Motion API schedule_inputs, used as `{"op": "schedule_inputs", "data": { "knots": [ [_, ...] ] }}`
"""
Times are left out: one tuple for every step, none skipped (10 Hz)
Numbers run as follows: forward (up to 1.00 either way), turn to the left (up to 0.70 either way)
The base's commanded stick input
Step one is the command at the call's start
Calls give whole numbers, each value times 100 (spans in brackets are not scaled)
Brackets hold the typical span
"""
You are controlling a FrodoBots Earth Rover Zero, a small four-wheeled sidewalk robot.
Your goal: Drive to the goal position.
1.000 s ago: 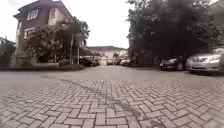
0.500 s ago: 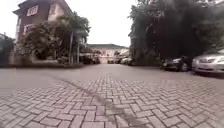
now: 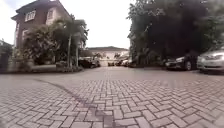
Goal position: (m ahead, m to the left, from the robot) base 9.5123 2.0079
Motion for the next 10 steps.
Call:
{"op": "schedule_inputs", "data": {
  "knots": [
    [70,0],
    [70,0],
    [70,0],
    [70,0],
    [70,0],
    [70,0],
    [70,0],
    [70,0],
    [70,0],
    [70,0]
  ]
}}
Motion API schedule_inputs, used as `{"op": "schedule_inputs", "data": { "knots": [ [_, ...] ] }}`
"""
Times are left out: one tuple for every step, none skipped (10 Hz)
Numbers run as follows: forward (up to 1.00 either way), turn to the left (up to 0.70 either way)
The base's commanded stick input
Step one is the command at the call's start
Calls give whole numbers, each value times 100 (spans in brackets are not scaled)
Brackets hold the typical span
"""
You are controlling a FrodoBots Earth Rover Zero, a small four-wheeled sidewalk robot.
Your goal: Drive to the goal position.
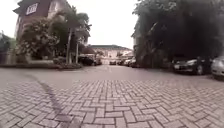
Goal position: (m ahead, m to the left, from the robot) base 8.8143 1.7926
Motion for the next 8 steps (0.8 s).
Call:
{"op": "schedule_inputs", "data": {
  "knots": [
    [70,0],
    [70,0],
    [70,0],
    [70,0],
    [70,0],
    [70,0],
    [70,0],
    [70,0]
  ]
}}
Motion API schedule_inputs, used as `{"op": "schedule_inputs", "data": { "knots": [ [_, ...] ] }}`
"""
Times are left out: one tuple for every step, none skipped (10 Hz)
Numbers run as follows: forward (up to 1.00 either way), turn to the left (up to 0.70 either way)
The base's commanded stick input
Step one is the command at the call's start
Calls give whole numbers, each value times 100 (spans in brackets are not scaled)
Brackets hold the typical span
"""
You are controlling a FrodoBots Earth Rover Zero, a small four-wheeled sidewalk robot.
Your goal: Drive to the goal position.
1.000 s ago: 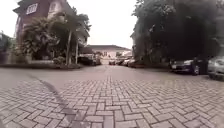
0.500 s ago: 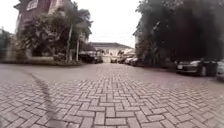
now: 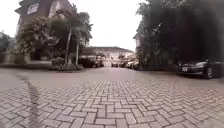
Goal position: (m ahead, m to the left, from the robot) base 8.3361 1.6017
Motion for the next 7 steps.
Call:
{"op": "schedule_inputs", "data": {
  "knots": [
    [70,0],
    [70,0],
    [70,0],
    [70,0],
    [70,0],
    [70,0],
    [70,0]
  ]
}}
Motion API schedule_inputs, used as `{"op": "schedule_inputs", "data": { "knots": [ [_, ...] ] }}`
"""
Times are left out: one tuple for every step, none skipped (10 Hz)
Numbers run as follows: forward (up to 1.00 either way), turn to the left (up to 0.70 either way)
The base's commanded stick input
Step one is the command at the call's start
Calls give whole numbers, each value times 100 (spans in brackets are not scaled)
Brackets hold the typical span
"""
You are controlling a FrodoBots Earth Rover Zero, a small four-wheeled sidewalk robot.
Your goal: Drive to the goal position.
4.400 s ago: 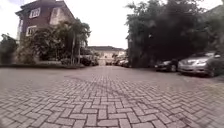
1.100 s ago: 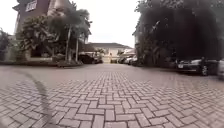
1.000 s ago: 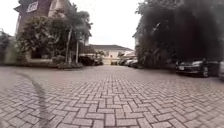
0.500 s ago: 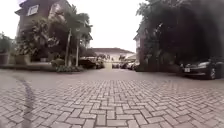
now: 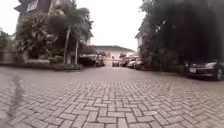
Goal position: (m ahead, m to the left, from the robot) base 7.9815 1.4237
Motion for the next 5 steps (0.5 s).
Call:
{"op": "schedule_inputs", "data": {
  "knots": [
    [70,0],
    [70,0],
    [70,0],
    [70,0],
    [70,0]
  ]
}}
